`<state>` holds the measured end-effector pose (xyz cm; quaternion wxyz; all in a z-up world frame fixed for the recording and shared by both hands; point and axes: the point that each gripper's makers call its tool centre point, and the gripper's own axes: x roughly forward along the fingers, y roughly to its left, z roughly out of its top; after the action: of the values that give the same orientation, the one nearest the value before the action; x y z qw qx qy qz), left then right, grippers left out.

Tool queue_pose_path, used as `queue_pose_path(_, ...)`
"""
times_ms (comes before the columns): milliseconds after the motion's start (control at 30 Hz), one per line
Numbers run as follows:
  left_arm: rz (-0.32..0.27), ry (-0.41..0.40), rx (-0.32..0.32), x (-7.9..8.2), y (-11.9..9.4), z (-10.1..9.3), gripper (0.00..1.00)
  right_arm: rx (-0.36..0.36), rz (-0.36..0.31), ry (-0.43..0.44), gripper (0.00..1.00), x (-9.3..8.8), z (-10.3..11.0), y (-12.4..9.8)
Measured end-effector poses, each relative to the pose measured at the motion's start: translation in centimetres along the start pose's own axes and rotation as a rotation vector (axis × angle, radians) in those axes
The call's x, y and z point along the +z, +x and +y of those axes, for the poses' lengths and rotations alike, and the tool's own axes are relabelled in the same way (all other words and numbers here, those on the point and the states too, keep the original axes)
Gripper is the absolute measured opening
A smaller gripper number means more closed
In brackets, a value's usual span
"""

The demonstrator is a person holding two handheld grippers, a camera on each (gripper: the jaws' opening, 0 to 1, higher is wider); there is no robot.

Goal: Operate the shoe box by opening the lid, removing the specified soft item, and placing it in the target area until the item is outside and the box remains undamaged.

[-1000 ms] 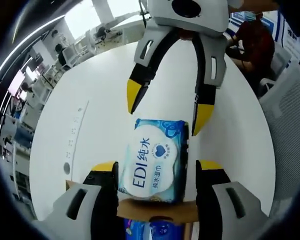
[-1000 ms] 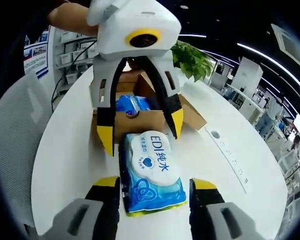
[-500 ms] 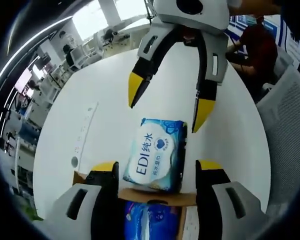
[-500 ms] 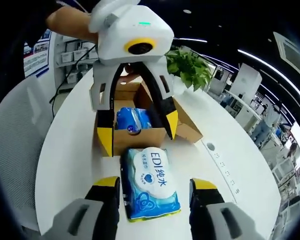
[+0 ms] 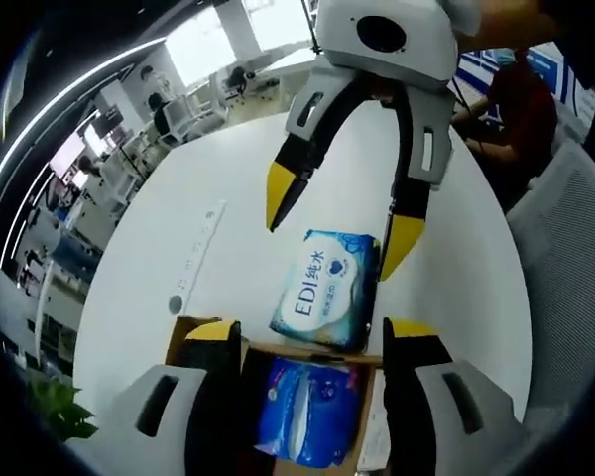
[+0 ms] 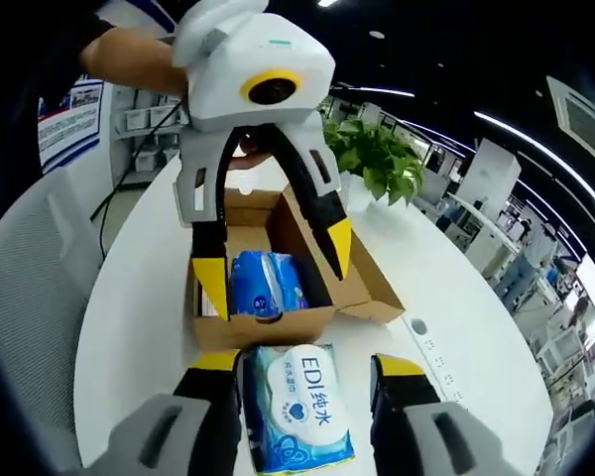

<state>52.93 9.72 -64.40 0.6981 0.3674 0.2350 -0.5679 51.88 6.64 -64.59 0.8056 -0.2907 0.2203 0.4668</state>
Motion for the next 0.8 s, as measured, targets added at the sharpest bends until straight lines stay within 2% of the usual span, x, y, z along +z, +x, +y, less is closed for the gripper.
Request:
queue_pose_path(267,0.017,-0.037,0.046,-3.0,-1.9,1.3,0.53,0.018,-0.038,-0.024,0.45,3.0,0.8,2.2)
queue_pose_path(433,0.036,-0.049,0.061,-5.0,-2.5,1.6,0.51,0.032,-0.047,-0.041,0.43,4.1,1.5,3.9)
queue_pose_path(667,0.061,-0.066,0.075,-7.5,-2.5,1.9,0.46,0.027,-0.022,-0.067,0.37,4.1,1.8,5.8)
queue_pose_path(800,0.062,-0.073,0.109,-8.7,-2.5,2.5,0.45,0.020,0.000,-0.096,0.33,3.8,1.8,6.6)
